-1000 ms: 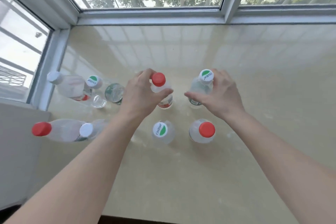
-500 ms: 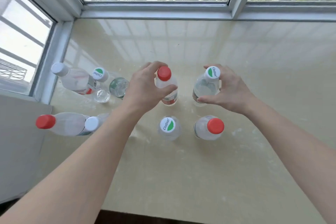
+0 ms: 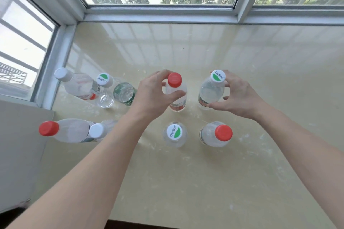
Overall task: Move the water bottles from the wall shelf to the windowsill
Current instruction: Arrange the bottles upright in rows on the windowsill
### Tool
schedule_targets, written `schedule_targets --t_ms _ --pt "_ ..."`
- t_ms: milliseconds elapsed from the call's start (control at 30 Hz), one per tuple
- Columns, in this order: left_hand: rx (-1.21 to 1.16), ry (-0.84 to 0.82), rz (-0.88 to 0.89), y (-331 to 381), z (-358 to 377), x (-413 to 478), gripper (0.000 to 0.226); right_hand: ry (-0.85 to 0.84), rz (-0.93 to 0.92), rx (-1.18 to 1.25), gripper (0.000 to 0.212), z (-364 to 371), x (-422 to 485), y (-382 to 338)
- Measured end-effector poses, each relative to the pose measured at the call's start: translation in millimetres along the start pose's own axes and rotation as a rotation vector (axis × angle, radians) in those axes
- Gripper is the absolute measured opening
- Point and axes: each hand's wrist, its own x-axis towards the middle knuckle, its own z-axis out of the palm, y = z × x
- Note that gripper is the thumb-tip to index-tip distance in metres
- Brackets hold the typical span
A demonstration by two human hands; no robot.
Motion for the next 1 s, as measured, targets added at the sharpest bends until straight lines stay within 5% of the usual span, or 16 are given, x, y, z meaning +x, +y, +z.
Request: schedule_targets --t_ms 200,1000 --pt "-0.005 0.004 -0.005 1.6 1.0 0.3 0.036 0.145 -0.022 -0.020 0.064 11.5 2.6 0.1" --pt "0.028 -0.033 -0.019 5.4 -3.4 0.5 0.039 0.073 -0.019 -0.097 0.084 10.0 -2.0 0.5"
